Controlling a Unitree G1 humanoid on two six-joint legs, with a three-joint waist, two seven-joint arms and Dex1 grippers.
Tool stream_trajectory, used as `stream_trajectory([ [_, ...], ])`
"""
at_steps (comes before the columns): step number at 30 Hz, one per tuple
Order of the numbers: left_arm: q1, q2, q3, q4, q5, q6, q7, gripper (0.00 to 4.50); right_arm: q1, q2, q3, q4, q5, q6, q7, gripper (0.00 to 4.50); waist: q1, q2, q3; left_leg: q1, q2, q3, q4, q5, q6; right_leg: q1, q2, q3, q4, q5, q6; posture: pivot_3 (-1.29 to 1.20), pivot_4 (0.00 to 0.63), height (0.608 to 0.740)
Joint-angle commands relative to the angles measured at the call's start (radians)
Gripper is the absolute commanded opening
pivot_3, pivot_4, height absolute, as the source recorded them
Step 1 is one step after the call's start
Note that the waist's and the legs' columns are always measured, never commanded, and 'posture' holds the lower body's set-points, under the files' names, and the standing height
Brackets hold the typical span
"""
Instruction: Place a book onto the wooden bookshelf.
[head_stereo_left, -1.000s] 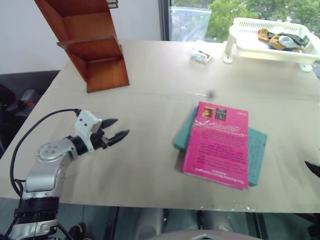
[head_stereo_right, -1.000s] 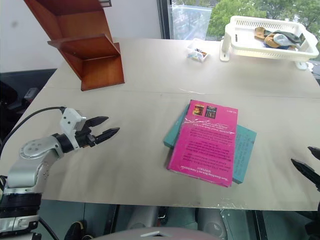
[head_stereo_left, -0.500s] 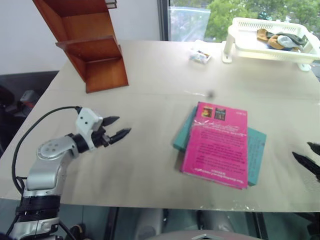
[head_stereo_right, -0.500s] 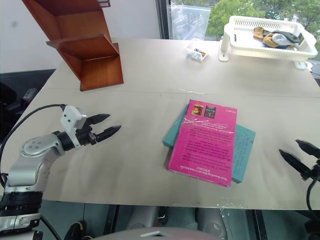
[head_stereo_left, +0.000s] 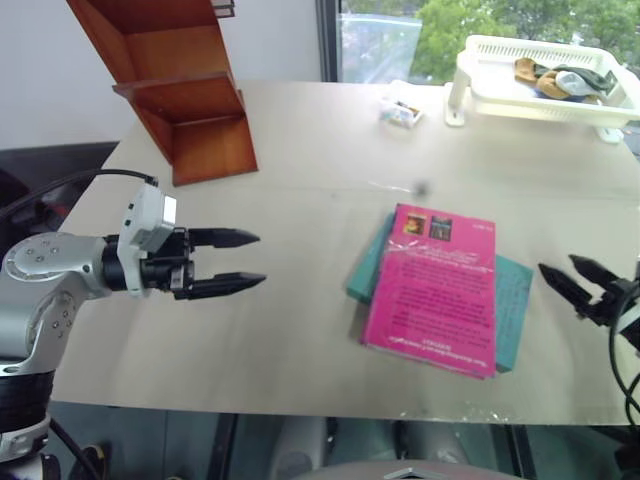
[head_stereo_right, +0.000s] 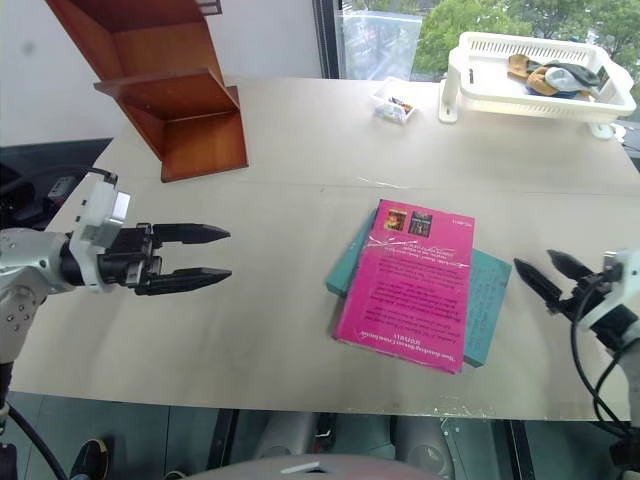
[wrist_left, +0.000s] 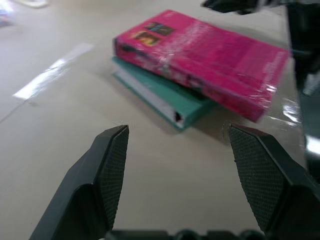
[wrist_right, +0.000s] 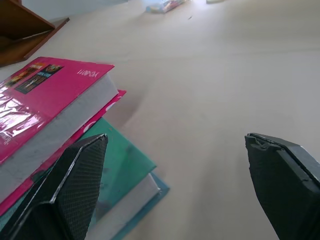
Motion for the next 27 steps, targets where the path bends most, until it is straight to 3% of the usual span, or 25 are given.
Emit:
stream_trajectory([
  [1,-0.021,0.012,0.049,-0.02,-0.01,-0.019,0.003,3.43,0.013,0.023,0.035,-0.038,-0.016,0.005,-0.024,4.5,0.0,0.0,0.0,0.0,0.0,0.0,0.0,0.0,0.0,0.0,0.0,0.0,0.0,0.0,0.0,0.0,0.15,0.74],
  [17,0.032,0.003,0.091,-0.032,0.006,-0.036,0.021,3.43,-0.026,0.114,0.205,-0.124,0.001,0.113,-0.067,4.5,-0.006,-0.003,-0.002,0.001,0.002,0.0,0.0,0.0,0.0,0.0,0.002,0.001,0.001,0.0,0.0,0.0,0.15,0.74],
  [22,0.035,-0.002,0.075,-0.031,0.009,-0.048,0.018,3.43,-0.062,0.085,0.243,-0.063,-0.1,0.017,-0.048,4.5,-0.004,-0.003,-0.002,0.001,0.002,0.0,0.0,0.0,0.0,-0.002,0.002,0.001,0.002,0.0,0.0,0.0,0.15,0.74],
  [27,0.042,0.0,0.081,-0.02,0.017,-0.057,0.017,3.43,-0.06,0.029,0.235,0.006,-0.197,-0.211,0.043,4.5,0.001,-0.004,-0.002,0.001,0.002,0.0,0.001,0.0,0.0,-0.002,0.002,0.001,0.002,0.0,0.0,0.0,0.15,0.74],
])
